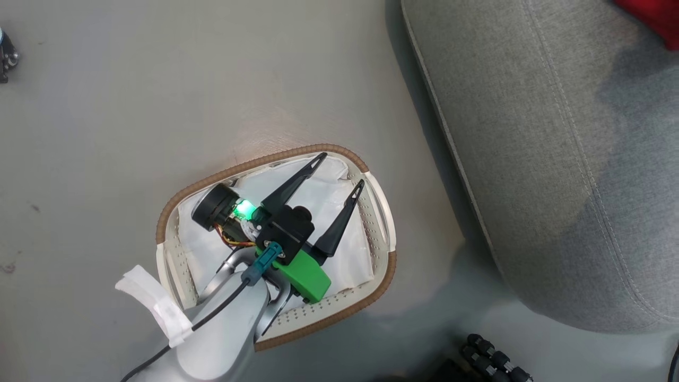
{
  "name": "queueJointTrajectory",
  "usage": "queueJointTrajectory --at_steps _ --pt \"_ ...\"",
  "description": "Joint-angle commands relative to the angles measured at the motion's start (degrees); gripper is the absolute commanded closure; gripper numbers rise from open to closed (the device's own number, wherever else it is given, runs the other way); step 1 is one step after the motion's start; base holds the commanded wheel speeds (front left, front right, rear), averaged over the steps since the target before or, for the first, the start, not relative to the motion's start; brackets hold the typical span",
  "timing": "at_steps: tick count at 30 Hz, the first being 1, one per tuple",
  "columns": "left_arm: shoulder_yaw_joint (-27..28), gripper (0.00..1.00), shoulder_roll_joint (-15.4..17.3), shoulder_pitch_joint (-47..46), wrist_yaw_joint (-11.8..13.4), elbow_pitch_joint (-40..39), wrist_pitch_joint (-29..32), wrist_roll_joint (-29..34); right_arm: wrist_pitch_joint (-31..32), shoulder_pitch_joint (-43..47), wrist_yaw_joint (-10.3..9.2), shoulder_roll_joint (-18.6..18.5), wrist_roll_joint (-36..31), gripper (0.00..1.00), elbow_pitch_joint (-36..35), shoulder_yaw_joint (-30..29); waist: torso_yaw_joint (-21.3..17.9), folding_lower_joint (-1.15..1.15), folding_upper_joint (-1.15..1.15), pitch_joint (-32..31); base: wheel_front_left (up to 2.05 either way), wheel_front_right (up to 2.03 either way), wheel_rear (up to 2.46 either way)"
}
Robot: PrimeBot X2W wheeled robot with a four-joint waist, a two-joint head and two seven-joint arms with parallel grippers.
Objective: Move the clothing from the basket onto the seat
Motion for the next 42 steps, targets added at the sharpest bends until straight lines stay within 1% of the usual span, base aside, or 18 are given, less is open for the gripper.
queueJointTrajectory --at_steps 1,7,13,19,23,28,32,37,42 --pt "0.36 0.0 0.18 0.85 0.12 0.01 -0.02 0.46 -0.1 1.64 -0.08 0.45 -0.52 0.0 -0.52 -0.07 -0.6 -0.01 0.0 -0.94 0.0 0.0 0.0" --pt "1.42 0.0 -0.45 2.22 0.23 -0.18 -0.02 -0.52 -0.1 6.39 -0.08 1.88 0.21 0.0 -3.68 1.65 -1.25 -0.01 0.0 -4.0 0.0 0.0 0.0" --pt "3.11 0.0 -1.59 4.18 0.17 -0.94 -0.02 -1.69 -0.1 12.72 -0.08 2.27 0.98 0.0 -7.58 3.65 -1.31 -0.01 0.0 -8.24 0.0 0.0 0.0" --pt "5.03 0.0 -2.93 6.29 0.12 -2.04 -0.02 -2.83 -0.1 18.28 -0.08 2.58 1.75 0.0 -9.81 5.1 -0.52 -0.01 0.0 -12.82 0.0 0.0 0.0" --pt "6.94 0.0 -3.74 8.17 0.11 -2.54 -0.02 -3.74 -0.1 20.11 -0.08 1.98 2.1 0.0 -10.5 6.51 0.58 -0.01 0.0 -15.93 0.0 0.0 0.0" --pt "9.38 0.0 -4.82 10.66 0.28 -3.17 -0.02 -4.51 -0.1 20.99 -0.08 1.06 2.86 0.0 -11.48 8.55 3.07 -0.01 0.0 -20.2 0.0 0.0 0.0" --pt "12.79 0.0 -5.26 13.37 0.87 -4.26 -0.02 -6.02 -0.1 21.44 -0.08 1.51 3.72 0.0 -12.03 10.76 5.32 -0.01 0.0 -24.12 0.0 0.0 0.0" --pt "17.87 0.0 -5.6 17.16 2.25 -6.16 -0.02 -7.24 -0.1 22.21 -0.08 3.69 5.22 0.0 -13.1 12.77 7.99 -0.01 0.0 -27.95 0.0 0.0 0.0" --pt "22.54 0.0 -5.7 20.25 3.34 -7.49 0.0 -7.14 -0.1 24.31 -0.08 7.65 6.73 0.0 -14.57 13.18 10.98 -0.01 0.0 -30.63 0.0 0.0 0.0"
